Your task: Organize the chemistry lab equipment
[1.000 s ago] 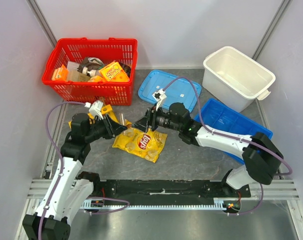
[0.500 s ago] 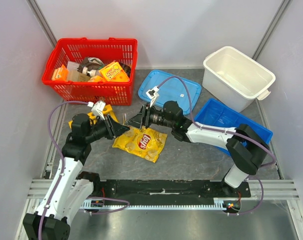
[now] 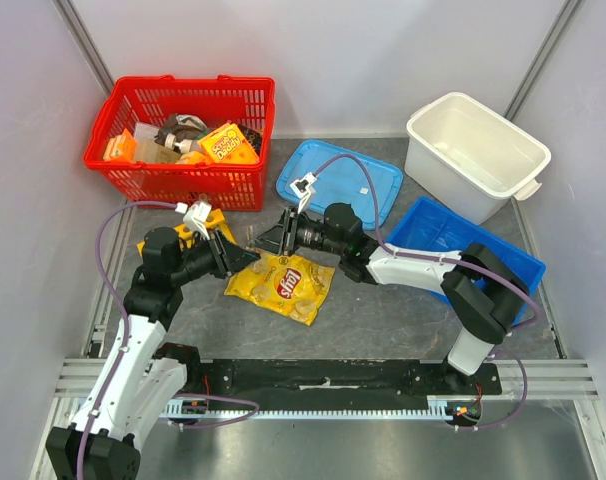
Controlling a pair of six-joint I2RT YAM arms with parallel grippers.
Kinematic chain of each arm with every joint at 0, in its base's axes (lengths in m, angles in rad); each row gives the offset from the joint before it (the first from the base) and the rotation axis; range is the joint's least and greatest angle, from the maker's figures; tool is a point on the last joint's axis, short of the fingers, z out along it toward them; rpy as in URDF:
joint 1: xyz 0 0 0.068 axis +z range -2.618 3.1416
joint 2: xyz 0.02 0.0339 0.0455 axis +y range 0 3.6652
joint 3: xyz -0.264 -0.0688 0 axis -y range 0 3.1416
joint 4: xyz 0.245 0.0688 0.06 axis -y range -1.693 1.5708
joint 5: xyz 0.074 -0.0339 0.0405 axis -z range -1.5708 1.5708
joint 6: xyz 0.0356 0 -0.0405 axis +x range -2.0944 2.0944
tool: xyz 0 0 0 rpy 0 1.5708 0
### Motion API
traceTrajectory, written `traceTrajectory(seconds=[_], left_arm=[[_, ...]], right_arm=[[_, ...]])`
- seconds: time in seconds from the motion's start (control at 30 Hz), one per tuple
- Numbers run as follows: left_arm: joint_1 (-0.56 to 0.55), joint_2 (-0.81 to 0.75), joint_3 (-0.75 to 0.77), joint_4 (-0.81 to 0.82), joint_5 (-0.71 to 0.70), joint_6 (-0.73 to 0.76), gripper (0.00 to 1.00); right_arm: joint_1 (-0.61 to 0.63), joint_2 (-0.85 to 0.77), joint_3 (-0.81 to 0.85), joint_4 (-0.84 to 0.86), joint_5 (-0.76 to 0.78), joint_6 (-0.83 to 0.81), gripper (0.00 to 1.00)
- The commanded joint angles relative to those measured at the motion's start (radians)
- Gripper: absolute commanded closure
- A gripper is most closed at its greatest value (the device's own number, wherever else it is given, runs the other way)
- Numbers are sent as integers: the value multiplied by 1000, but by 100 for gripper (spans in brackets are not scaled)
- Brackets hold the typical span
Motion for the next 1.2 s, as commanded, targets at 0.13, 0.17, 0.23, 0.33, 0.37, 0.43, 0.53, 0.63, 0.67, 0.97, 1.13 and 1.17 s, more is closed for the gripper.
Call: traceTrajectory(seconds=[0.13,0.17,0.23,0.33,0.37,0.43,0.53,0.63,0.67,0.97,1.13,1.17], left_arm=[[-3,-8,-1,38,-7,34,68],[-2,-10,-1,37,-10,31,65],[-3,-11,2,32,-12,31,61],[-3,-22,18,-14,-25,39,54],[-2,-28,21,-30,-34,45,53],[-3,-45,21,-47,-62,42,49],[-2,-52,38,-73,-74,41,48],[-3,-37,102,-161,-114,73,48],[-2,-30,131,-202,-143,83,48],[-2,105,416,-414,-245,134,49],[-2,199,513,-483,-213,171,47],[0,220,527,-497,-202,182,47]], right_arm=[[-1,10,26,91,-22,-24,69],[-1,10,26,91,-22,-33,69],[-1,7,21,91,-24,-50,69],[-3,-1,18,86,-21,-75,70],[-3,-4,20,79,-19,-86,70],[-3,-9,23,62,-14,-116,71],[-3,-12,27,44,-14,-161,71],[-3,-23,23,21,-22,-219,71],[-3,-26,23,10,-25,-240,71],[-1,-88,27,-130,-16,-455,70],[10,-101,35,-164,-11,-494,70],[14,-102,35,-170,-8,-500,70]])
